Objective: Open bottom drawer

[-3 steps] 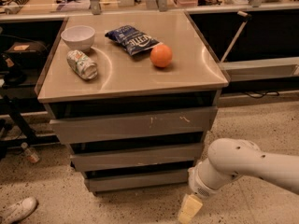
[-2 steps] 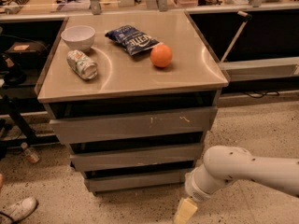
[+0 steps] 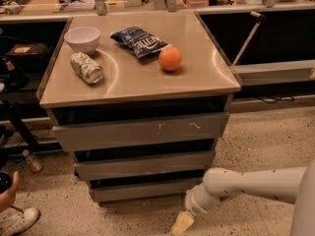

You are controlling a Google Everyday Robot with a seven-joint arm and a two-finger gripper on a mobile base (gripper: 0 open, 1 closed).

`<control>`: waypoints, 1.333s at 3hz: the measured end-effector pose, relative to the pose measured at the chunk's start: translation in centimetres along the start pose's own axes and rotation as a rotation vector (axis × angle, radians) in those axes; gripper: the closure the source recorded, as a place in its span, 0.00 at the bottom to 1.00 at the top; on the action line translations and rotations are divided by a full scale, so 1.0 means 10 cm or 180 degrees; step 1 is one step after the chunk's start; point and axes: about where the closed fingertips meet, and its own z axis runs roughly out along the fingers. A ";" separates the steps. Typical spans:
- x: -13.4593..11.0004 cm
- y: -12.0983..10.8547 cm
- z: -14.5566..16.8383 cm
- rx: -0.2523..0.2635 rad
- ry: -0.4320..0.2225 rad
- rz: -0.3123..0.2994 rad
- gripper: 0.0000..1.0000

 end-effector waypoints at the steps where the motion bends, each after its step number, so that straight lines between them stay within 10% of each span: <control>1: 0.02 -0.17 0.46 -0.0079 -0.0075 0.0096 0.00; 4: -0.18 -0.63 0.89 0.0050 -0.0482 0.0001 0.00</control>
Offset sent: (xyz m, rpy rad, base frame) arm 0.0120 0.0083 -0.0324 0.0210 0.0074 -0.0179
